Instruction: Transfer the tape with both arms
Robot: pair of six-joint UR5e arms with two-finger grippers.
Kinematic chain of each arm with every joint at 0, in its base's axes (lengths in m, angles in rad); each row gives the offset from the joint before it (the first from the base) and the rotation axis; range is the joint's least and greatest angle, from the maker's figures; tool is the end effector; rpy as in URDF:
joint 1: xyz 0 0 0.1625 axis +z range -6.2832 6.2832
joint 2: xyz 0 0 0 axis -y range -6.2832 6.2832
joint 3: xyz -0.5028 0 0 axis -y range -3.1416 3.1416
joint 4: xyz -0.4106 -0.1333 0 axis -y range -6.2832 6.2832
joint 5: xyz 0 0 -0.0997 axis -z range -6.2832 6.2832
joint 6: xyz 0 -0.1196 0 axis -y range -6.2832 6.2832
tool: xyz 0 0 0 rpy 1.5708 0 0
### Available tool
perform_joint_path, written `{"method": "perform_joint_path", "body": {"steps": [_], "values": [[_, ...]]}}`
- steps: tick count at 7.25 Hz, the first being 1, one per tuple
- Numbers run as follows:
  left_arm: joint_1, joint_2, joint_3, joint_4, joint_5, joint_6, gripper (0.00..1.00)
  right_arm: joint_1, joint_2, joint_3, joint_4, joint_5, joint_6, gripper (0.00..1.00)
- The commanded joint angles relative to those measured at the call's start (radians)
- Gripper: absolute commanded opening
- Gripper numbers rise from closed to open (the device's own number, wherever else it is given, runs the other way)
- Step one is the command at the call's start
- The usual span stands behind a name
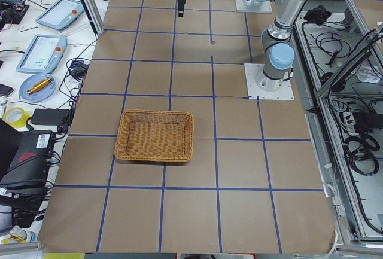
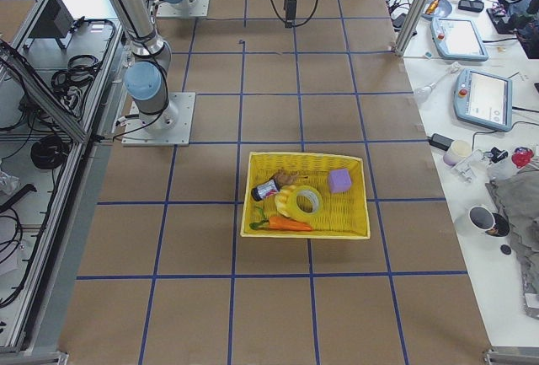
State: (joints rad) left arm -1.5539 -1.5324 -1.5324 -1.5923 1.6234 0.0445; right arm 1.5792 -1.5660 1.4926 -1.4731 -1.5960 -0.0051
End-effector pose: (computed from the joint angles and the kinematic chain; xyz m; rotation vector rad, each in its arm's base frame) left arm -0.1186 -0.4983 0.5827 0.0403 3.0860 -0.0828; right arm 0.1346 -0.5076 0.5735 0.0215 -3.1160 -0.0378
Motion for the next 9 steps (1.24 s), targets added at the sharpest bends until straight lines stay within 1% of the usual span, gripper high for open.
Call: {"method": "perform_joint_path", "body": {"steps": [1,5,6,7,8,9], "values": [[0.0,0.0,0.0,0.0,0.0,0.002,1.0,-0.001,-0.002,0.002,0.005,0.001,0.007,1.0],[0.0,0.0,0.0,0.0,0.001,0.0,1.0,0.001,-0.005,0.009,0.005,-0.001,0.01,1.0],[0.0,0.0,0.0,0.0,0.0,0.002,1.0,-0.007,-0.002,0.009,-0.015,-0.001,-0.019,1.0],[0.0,0.0,0.002,0.0,0.0,0.0,1.0,-0.03,-0.002,0.008,-0.019,-0.002,-0.088,1.0],[0.0,0.0,0.0,0.0,0.0,0.002,1.0,-0.059,-0.002,0.005,-0.015,-0.001,-0.113,1.0],[0.0,0.0,0.0,0.0,0.0,0.0,1.0,-0.102,-0.002,0.002,-0.016,-0.001,-0.204,1.0]]}}
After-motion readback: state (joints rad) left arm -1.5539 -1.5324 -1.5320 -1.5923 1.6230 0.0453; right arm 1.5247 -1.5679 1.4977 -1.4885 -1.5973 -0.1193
